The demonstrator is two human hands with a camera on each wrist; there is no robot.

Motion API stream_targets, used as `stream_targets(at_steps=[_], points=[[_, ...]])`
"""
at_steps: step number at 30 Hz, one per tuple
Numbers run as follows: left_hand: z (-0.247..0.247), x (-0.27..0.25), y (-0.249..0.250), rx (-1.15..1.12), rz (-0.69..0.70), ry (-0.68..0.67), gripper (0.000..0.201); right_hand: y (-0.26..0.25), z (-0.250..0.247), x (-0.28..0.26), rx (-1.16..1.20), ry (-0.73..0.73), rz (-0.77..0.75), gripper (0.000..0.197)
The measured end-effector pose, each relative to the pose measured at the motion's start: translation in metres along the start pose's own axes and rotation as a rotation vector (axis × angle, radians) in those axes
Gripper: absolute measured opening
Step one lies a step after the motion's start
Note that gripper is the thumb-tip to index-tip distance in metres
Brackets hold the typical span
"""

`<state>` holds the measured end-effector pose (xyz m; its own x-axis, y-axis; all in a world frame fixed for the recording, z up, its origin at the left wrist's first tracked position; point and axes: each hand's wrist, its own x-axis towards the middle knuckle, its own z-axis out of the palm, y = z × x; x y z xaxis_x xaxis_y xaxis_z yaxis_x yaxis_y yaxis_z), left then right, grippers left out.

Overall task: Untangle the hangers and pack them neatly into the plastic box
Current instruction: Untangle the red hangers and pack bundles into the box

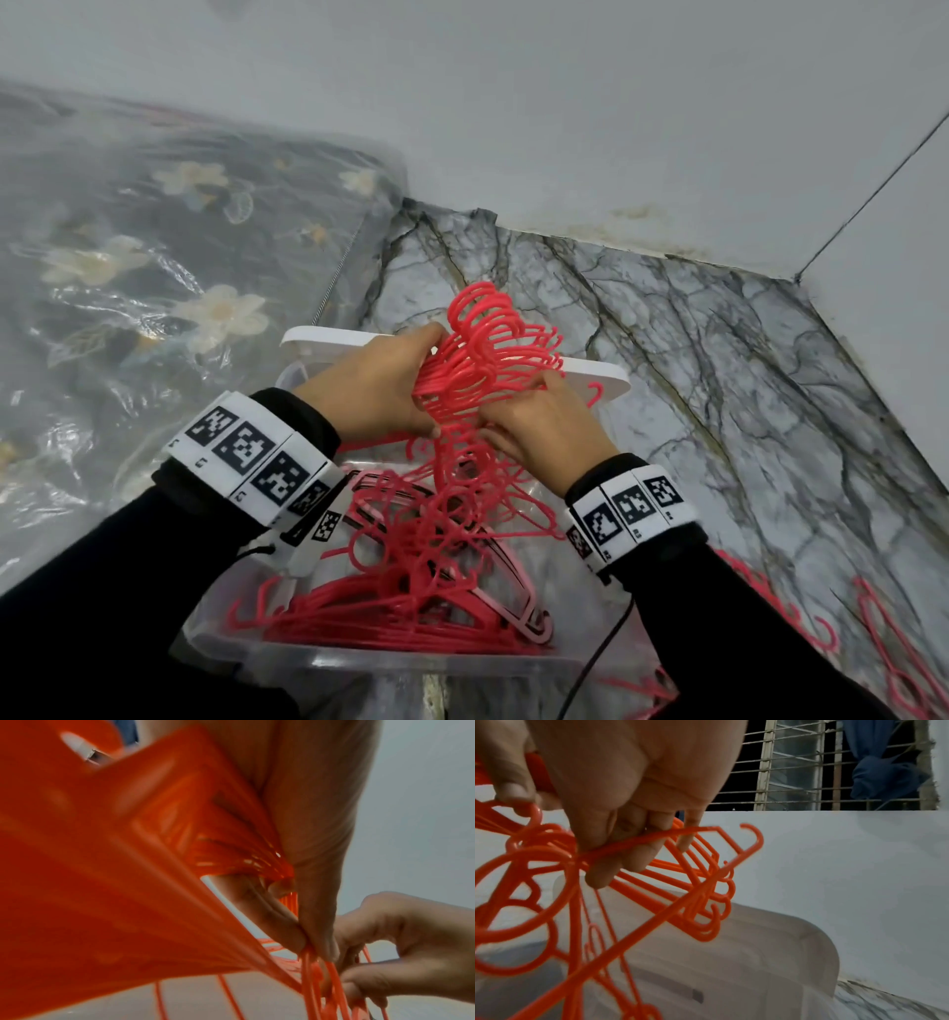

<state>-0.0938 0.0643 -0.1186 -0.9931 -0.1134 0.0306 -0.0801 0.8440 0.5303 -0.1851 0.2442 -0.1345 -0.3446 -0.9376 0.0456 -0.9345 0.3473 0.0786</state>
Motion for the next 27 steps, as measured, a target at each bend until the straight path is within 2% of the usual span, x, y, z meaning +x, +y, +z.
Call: stream_targets(at_steps=[5,10,14,17,21,22,25,27], points=[[0.003,0.001,0.0,0.018,0.008,0.006,0.061,0.005,0.0,-0.006,0.122,-0.069,0.035,0.024],[-0.004,0.003,-0.001,-0.034,-0.046,0.063,0.051,0.014,-0.003,-0.011,0.162,-0.123,0.072,0.014],[-0.012,0.002,-0.003,0.049,-0.074,0.125,0.039,0.031,-0.008,-0.021,0.203,-0.161,0.177,0.009],[-0.015,0.002,-0.003,0.006,-0.097,0.178,0.034,0.038,-0.012,-0.026,0.232,-0.18,0.262,0.009],[-0.021,0.0,0.003,-0.15,-0.117,0.248,0.041,0.029,-0.006,-0.022,0.146,-0.226,0.239,0.007],[-0.022,0.0,0.004,-0.163,-0.126,0.271,0.04,0.024,-0.002,-0.021,0.109,-0.249,0.219,0.003],[-0.023,-0.002,0.008,-0.134,-0.152,0.316,0.026,0.009,0.015,-0.018,0.067,-0.362,0.183,0.014],[-0.022,-0.002,0.008,-0.105,-0.151,0.311,0.024,0.003,0.024,-0.017,0.044,-0.41,0.198,0.018]])
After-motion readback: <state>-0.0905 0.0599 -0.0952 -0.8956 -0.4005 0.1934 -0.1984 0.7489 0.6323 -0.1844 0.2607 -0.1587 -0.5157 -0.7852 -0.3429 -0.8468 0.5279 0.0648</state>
